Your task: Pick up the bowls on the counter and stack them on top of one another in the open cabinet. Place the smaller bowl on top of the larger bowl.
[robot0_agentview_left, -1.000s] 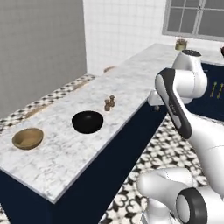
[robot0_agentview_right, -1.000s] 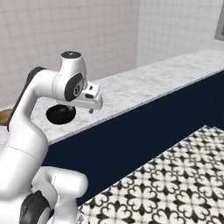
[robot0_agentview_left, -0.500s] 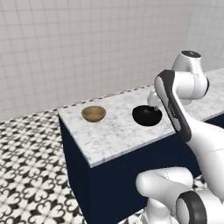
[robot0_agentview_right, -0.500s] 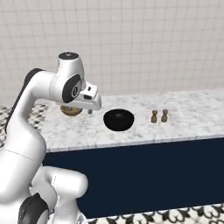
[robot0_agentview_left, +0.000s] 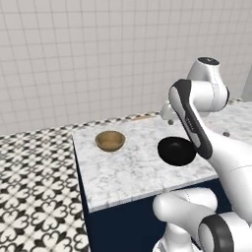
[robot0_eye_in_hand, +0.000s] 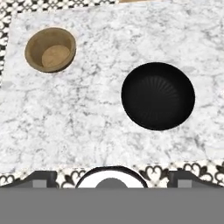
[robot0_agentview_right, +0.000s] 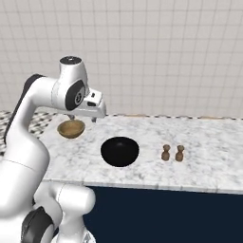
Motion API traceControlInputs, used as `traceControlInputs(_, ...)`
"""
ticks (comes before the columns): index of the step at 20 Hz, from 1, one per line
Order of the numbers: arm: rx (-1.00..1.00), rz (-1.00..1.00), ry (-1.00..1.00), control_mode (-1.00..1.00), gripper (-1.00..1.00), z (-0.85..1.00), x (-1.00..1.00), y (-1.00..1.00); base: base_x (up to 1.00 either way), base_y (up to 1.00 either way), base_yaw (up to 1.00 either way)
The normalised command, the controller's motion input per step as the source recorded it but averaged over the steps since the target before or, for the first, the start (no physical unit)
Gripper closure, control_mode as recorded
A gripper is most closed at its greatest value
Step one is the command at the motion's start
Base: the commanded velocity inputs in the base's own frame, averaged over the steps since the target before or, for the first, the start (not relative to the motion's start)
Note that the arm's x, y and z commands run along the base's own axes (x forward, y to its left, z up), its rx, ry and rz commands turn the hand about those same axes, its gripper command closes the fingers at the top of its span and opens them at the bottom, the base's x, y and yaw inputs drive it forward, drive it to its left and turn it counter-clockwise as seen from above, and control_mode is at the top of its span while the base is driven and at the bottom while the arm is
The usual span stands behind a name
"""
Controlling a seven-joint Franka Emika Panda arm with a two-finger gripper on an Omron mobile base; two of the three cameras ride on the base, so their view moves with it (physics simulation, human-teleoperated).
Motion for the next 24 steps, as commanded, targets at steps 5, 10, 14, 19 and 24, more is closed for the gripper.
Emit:
traceControlInputs(5,0.0,0.01,0.0,-1.0,-1.0,-0.12,0.1,0.0,0.37,-0.03,0.08)
traceControlInputs(10,-0.04,0.05,0.0,-1.0,-1.0,-0.94,0.6,-0.02,0.0,0.0,0.0)
traceControlInputs(14,0.0,0.02,0.0,-1.0,-1.0,-1.0,0.58,-0.26,0.0,0.0,0.0)
traceControlInputs(19,0.0,0.0,-0.01,-1.0,-1.0,-0.83,0.35,-0.37,0.0,0.0,0.0)
traceControlInputs(24,0.0,-0.03,0.0,-1.0,-1.0,0.01,0.13,0.53,0.0,0.0,0.0)
